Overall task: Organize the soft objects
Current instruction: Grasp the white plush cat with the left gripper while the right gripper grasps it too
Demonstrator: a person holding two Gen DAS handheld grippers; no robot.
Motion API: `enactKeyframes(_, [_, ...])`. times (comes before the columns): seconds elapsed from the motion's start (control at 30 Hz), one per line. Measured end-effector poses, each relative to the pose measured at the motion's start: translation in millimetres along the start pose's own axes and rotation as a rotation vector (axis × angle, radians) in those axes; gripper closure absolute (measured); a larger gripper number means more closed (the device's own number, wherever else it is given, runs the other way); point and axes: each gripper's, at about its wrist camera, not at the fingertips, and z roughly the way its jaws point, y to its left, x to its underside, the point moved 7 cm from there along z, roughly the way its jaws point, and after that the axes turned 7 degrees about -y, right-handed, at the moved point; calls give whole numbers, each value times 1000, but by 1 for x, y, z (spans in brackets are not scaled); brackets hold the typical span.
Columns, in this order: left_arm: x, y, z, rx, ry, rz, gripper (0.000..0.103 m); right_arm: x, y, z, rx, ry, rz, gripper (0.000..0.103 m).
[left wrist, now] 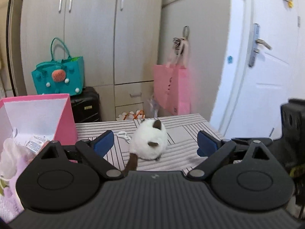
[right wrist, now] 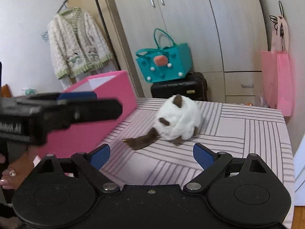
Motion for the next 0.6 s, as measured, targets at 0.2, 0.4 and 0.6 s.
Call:
enactKeyframes(0.2, [3,14,46,25,94,-159,10,-3,-12,31,6,34,12,7])
enactKeyframes(0.4, [19,18,68,-15,129,-167,31,-10,-11,51,40,13,-74,8])
enactKeyframes(0.6, [28,22,76,-9,131,-196,33,-8,-15,63,60,6,-111,11])
